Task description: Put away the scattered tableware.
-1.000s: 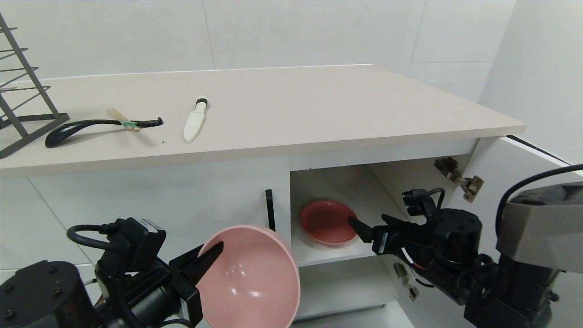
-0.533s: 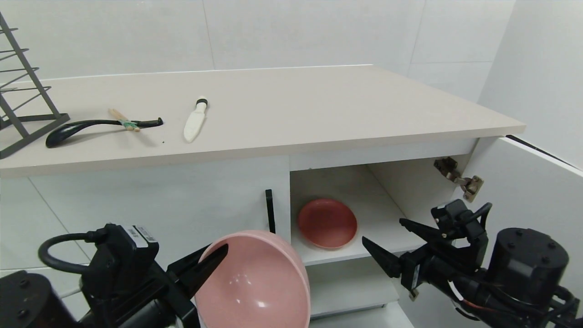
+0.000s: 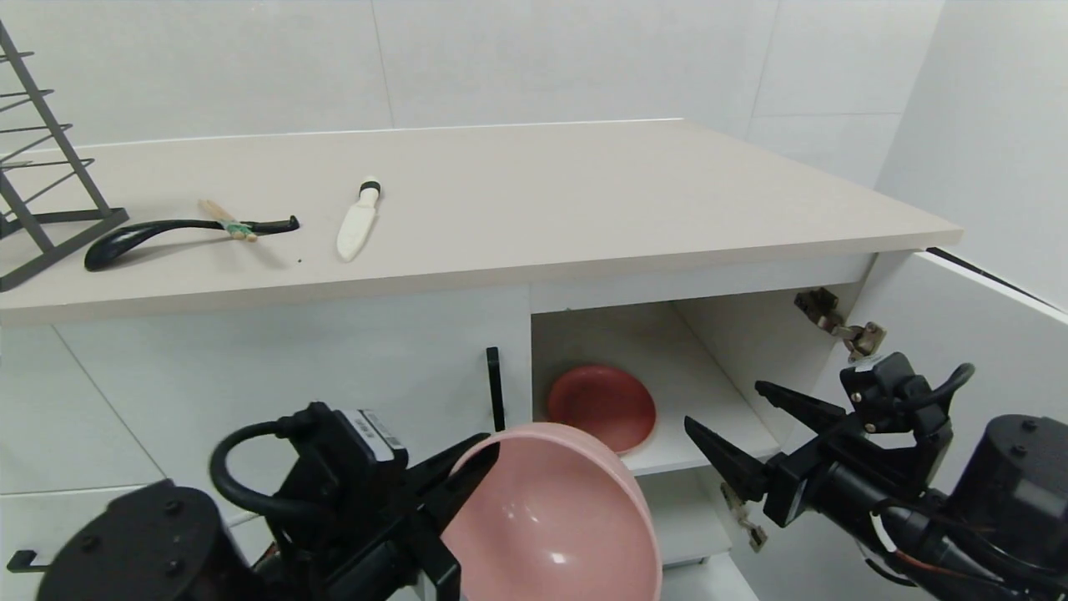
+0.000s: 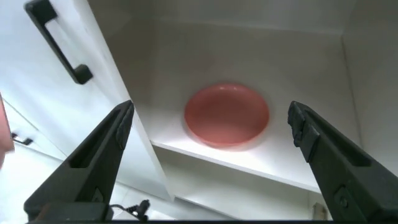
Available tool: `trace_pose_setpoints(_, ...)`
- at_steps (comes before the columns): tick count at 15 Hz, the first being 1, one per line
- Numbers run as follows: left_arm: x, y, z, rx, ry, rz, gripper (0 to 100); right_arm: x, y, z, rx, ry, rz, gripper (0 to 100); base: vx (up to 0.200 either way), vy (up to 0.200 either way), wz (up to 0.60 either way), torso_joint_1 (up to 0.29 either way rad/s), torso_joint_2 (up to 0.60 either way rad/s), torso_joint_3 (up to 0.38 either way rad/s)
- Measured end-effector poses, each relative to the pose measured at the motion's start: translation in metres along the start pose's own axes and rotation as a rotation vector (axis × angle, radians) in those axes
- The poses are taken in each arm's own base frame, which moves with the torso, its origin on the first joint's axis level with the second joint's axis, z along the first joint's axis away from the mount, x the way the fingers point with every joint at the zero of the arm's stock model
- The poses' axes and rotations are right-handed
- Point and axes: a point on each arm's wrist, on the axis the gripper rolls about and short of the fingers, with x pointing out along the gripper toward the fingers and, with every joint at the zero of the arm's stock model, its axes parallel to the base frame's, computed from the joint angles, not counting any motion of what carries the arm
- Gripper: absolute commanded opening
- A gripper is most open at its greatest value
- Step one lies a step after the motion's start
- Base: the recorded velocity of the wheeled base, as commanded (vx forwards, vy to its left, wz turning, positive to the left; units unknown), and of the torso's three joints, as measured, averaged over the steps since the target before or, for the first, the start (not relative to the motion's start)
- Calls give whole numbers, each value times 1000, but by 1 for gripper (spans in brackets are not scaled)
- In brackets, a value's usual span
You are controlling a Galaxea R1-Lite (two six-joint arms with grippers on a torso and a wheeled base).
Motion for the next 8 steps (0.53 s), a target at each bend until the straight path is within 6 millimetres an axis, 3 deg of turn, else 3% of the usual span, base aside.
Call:
trace_pose_setpoints(5, 50, -21, -21, 64, 51, 144, 0, -2, -3, 3, 1, -16, -13, 100, 0, 0, 0, 0, 0, 0)
trace_pose_setpoints(8, 67, -23, -33, 73, 78, 182, 0, -3, -4, 7, 2, -34, -17, 100, 0, 0, 0, 0, 0, 0)
